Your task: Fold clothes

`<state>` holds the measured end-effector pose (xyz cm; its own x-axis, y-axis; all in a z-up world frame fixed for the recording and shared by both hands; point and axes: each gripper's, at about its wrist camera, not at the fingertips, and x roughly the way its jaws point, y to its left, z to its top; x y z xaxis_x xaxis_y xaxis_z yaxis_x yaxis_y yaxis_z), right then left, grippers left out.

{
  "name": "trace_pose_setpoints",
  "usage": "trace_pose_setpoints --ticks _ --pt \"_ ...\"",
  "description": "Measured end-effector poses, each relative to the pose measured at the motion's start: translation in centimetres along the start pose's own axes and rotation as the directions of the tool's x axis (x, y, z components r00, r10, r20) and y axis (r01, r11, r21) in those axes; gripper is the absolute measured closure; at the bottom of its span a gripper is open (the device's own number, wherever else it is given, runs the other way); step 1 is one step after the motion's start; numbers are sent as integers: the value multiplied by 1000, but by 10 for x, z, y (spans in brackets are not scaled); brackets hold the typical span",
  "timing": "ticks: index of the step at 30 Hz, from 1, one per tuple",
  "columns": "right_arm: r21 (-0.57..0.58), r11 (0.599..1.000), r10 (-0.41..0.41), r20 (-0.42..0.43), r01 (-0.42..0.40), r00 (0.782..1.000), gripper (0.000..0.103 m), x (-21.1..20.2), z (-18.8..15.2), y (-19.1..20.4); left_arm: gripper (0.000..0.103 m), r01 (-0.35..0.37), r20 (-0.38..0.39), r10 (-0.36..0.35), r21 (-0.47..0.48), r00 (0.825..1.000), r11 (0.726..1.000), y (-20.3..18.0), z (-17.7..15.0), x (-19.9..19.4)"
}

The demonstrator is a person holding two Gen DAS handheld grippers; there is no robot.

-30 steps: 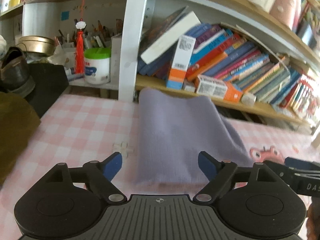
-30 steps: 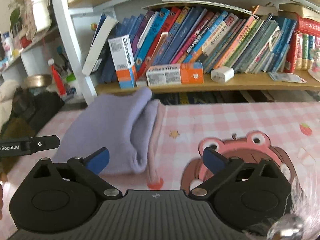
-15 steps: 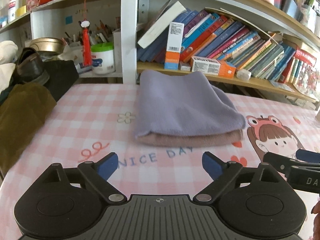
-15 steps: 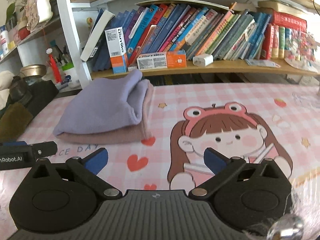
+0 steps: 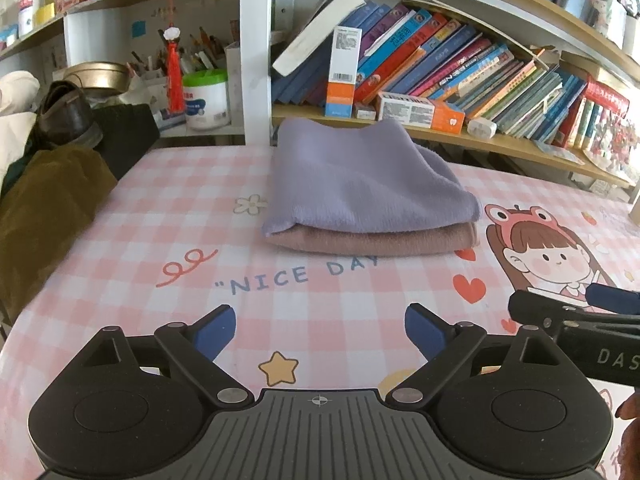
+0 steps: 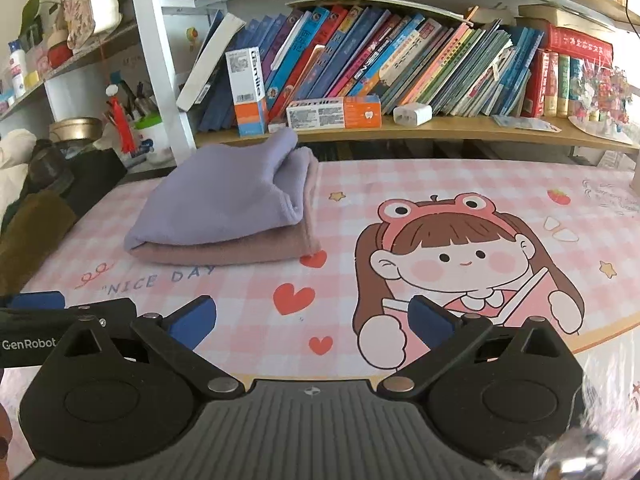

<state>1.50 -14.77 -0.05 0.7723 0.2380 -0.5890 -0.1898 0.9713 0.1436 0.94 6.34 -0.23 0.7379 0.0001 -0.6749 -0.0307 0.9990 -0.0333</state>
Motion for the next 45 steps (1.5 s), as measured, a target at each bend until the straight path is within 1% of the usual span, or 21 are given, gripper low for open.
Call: trace_pose_setpoints --ticks 15,29,30,32,34,45 --pt "-7 1000 -16 -31 16 999 0 5 -2 2 8 2 -9 -2 -3 1000 1000 1 0 2" --pt "-4 999 -33 -42 33 999 0 7 -2 2 8 -14 -15 14 5 1000 1000 2 -1 4" --pt "-3 999 -34 -42 34 999 0 7 -2 1 8 -17 -15 17 6 1000 1000 2 -1 4" --pt "-3 999 -35 -42 35 999 0 7 -3 1 3 -21 -15 21 7 1000 1000 2 -1 4" --pt "-2 999 -36 -42 36 998 0 7 -3 1 2 -24 -12 24 9 1000 1000 2 -1 3" --pt "1 999 -38 -47 38 998 0 8 -3 0 1 -27 -12 27 11 1000 1000 1 -1 2"
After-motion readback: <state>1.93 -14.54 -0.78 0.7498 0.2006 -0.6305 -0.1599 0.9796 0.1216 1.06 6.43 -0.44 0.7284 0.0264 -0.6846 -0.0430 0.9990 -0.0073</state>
